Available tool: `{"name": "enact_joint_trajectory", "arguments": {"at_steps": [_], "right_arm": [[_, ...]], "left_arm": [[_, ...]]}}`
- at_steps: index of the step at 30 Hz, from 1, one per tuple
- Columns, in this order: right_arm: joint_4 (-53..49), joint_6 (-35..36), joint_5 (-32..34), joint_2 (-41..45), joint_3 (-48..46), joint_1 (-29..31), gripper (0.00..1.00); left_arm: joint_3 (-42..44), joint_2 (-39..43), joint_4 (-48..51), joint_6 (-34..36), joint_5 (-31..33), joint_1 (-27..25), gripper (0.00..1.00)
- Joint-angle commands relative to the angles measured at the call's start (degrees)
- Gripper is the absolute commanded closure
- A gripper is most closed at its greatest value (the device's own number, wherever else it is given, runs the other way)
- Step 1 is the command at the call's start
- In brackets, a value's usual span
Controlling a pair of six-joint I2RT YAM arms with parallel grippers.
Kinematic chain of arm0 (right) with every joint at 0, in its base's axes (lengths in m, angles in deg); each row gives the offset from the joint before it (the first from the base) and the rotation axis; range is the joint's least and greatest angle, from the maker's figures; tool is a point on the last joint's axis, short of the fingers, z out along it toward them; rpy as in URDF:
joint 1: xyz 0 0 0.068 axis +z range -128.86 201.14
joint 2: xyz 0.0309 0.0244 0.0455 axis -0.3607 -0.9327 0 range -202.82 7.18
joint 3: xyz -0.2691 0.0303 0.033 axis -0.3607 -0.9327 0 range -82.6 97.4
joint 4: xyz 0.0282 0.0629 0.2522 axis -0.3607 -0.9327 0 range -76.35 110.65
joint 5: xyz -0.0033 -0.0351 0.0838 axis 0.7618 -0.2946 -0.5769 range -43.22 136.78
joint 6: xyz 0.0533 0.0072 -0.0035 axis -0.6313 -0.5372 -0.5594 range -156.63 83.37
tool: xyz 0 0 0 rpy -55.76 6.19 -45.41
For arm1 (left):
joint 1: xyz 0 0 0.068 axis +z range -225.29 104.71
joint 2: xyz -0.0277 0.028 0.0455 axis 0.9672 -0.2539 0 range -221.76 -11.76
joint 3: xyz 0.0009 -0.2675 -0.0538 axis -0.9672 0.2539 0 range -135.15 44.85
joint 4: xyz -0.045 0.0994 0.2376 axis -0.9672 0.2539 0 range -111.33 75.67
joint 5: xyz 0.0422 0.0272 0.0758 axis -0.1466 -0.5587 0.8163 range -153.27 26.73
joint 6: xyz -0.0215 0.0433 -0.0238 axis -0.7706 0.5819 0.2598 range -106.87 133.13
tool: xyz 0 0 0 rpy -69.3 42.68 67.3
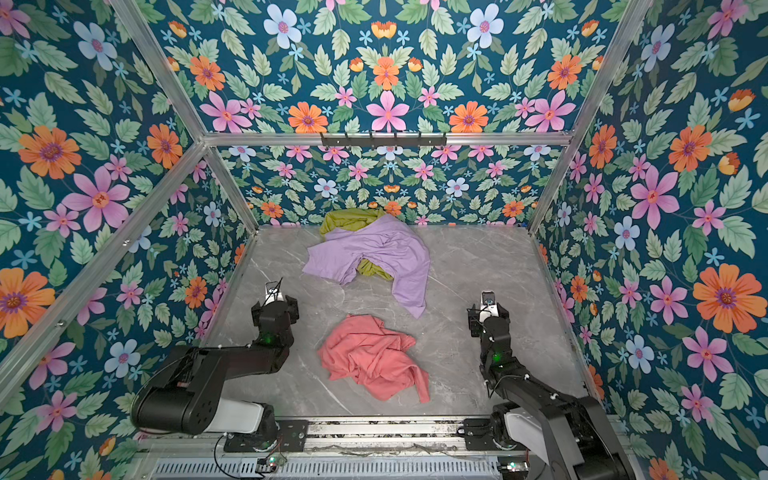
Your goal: Pick out a specific cloth from the pile
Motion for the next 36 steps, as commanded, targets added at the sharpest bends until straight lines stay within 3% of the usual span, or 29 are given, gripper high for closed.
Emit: {"name": "enact_joint_trajectory", "arguments": {"at_steps": [1, 26, 36], "right_arm": [[9.80, 0.28, -1.40, -3.88, 1.31, -0.86, 0.31], [12.47, -4.01, -5.14, -13.65, 5.28, -4.48, 0.29], [8.77, -5.69, -7.55, -13.95, 7.10, -6.50, 0.29]], "left_arm": [[-1.32, -2.62, -8.91, -0.65, -6.65, 1.82, 0.20], [1.12, -7.94, -17.29, -3.25, -18.84, 7.69, 0.23], [1.59, -8.73, -19.44, -3.16, -19.02, 7.78, 0.14]]}}
